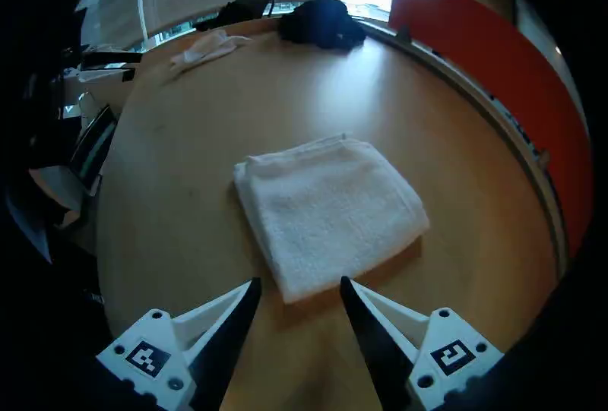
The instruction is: Fold towel
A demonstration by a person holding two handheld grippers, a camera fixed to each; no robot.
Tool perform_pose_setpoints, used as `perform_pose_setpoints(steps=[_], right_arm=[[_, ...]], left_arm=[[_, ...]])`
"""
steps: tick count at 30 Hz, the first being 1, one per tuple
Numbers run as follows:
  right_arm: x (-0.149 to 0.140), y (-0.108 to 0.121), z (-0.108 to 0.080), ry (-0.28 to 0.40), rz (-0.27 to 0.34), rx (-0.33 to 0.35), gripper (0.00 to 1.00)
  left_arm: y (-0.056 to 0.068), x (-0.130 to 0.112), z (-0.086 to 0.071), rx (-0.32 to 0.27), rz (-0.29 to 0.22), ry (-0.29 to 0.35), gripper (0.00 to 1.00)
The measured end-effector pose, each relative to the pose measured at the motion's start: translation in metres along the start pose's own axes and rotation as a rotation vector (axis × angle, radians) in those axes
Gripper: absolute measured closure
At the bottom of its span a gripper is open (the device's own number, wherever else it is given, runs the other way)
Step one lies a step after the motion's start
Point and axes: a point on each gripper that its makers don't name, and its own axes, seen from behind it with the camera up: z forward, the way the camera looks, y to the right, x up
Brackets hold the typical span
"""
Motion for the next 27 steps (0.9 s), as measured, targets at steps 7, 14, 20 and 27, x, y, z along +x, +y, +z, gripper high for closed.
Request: perform_pose_setpoints(steps=[7, 14, 20, 27], right_arm=[[-0.01, -0.005, 0.001, -0.017, 0.015, 0.005, 0.27], [-0.015, -0.009, 0.001, -0.027, 0.04, 0.007, 0.43], [-0.017, -0.01, 0.003, -0.029, 0.057, 0.003, 0.52], [-0.016, -0.009, 0.007, -0.027, 0.08, -0.011, 0.73]], left_arm=[[0.002, 0.0, 0.0, -0.004, 0.004, 0.001, 0.08], [0.001, -0.001, 0.0, -0.005, 0.006, 0.0, 0.08], [0.001, -0.002, -0.001, -0.004, 0.007, -0.001, 0.08], [0.002, -0.002, -0.001, -0.004, 0.008, -0.002, 0.08]])
